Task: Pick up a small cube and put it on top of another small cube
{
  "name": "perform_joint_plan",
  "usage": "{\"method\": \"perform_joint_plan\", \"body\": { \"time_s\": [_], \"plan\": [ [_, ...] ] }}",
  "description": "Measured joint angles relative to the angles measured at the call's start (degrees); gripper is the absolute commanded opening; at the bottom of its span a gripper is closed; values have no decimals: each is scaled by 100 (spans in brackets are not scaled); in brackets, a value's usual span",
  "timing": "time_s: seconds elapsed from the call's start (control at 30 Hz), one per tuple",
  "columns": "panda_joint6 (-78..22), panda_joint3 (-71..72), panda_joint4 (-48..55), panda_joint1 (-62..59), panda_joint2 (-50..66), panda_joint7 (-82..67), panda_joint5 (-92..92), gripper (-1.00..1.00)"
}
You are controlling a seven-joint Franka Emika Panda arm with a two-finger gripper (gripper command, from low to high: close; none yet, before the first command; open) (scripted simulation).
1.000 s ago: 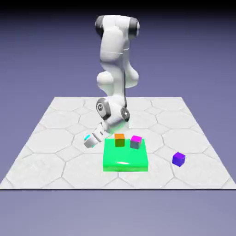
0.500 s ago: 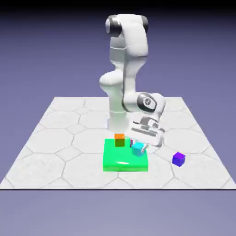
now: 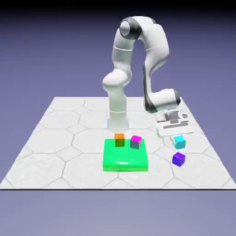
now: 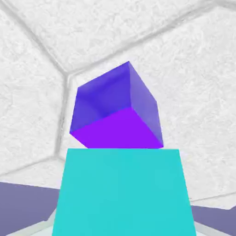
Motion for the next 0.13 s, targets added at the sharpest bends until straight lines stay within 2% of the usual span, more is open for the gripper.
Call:
{"method": "perform_joint_plan", "body": {
  "time_s": [0.03,0.07,0.13],
  "plan": [
    [-9,44,137,-57,208,180,-142,-100],
    [-14,70,217,-90,329,286,-224,100],
    [-13,71,217,-91,329,288,-227,100]
  ]
}}
